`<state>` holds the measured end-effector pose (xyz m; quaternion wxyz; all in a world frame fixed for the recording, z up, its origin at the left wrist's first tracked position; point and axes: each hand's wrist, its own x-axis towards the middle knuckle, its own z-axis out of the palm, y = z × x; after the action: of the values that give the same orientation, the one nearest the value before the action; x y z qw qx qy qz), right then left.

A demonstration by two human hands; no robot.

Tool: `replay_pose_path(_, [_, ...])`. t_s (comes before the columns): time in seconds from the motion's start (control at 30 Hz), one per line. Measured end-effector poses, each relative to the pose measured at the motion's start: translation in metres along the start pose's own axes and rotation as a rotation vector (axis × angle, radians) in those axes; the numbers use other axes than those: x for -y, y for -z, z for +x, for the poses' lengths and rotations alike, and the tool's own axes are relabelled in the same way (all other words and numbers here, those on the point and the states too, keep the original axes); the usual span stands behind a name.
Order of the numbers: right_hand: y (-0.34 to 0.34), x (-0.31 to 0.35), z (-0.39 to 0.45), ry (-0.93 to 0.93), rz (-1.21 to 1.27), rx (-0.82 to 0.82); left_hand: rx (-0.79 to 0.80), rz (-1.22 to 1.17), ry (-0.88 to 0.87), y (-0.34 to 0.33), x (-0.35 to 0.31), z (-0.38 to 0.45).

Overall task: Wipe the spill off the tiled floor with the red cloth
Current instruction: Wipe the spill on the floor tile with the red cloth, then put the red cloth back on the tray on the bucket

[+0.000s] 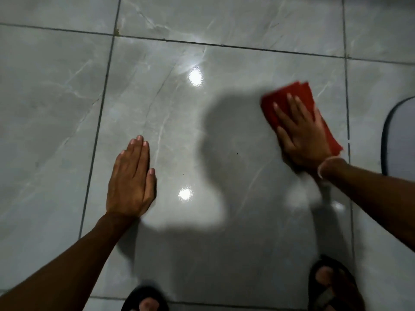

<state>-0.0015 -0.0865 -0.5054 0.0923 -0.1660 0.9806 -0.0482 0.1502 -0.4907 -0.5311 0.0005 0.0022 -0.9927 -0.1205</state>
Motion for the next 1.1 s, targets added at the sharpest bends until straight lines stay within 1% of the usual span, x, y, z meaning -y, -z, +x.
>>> replay_pose_path(0.07, [-0.001,0.043,0.052,-0.010,-0.001,-0.056,0.005,-0.008,0.000,0.000,-0.001,0.000])
replay_pose_path(0.13, [-0.007,0.092,0.077,0.078,-0.005,-0.092,0.000,0.001,-0.011,-0.002,0.001,0.001])
replay_pose_path(0.17, [-0.013,0.113,0.075,0.145,-0.008,-0.108,0.005,0.010,-0.016,-0.003,0.002,0.001])
replay_pose_path(0.23, [-0.026,0.141,0.039,0.283,0.002,-0.098,0.041,0.028,-0.009,0.000,-0.001,0.000])
replay_pose_path(0.27, [-0.030,0.150,0.010,0.320,0.029,-0.066,0.082,0.036,0.013,0.004,-0.003,0.000])
replay_pose_path(0.33, [-0.023,0.155,-0.050,0.312,0.132,0.044,0.195,0.030,0.063,0.023,-0.015,0.004])
replay_pose_path(0.4, [-0.003,0.148,-0.089,0.246,0.266,0.202,0.287,0.022,0.066,0.054,-0.035,0.005])
replay_pose_path(0.43, [0.008,0.144,-0.102,0.186,0.354,0.266,0.302,0.026,0.038,0.070,-0.045,0.004])
replay_pose_path(0.53, [0.083,0.125,-0.131,-0.108,0.628,0.410,0.340,0.004,-0.049,0.134,-0.096,0.003])
replay_pose_path(0.57, [0.115,0.118,-0.141,-0.215,0.706,0.423,0.365,-0.019,-0.070,0.155,-0.118,0.006])
replay_pose_path(0.6, [0.140,0.115,-0.152,-0.315,0.773,0.406,0.397,-0.036,-0.081,0.173,-0.139,0.007])
replay_pose_path(0.67, [0.207,0.095,-0.173,-0.452,0.841,0.267,0.415,-0.075,-0.086,0.213,-0.201,0.018])
replay_pose_path(0.73, [0.273,0.066,-0.190,-0.474,0.795,0.071,0.344,-0.131,-0.145,0.249,-0.269,0.030])
replay_pose_path(0.8, [0.328,0.027,-0.202,-0.444,0.671,-0.094,0.271,-0.187,-0.254,0.270,-0.336,0.042])
replay_pose_path(0.87, [0.370,-0.020,-0.208,-0.444,0.557,-0.188,0.271,-0.256,-0.319,0.282,-0.403,0.057])
replay_pose_path(0.9, [0.385,-0.044,-0.206,-0.456,0.515,-0.206,0.289,-0.282,-0.332,0.283,-0.435,0.066])
replay_pose_path(0.97, [0.393,-0.086,-0.195,-0.493,0.445,-0.193,0.342,-0.300,-0.378,0.271,-0.490,0.083])
replay_pose_path(1.03, [0.379,-0.126,-0.191,-0.499,0.380,-0.064,0.446,-0.246,-0.439,0.247,-0.535,0.093])
replay_pose_path(1.07, [0.366,-0.144,-0.192,-0.495,0.343,0.025,0.491,-0.188,-0.471,0.232,-0.551,0.097])
replay_pose_path(1.1, [0.356,-0.158,-0.193,-0.484,0.322,0.088,0.513,-0.178,-0.510,0.219,-0.561,0.098])
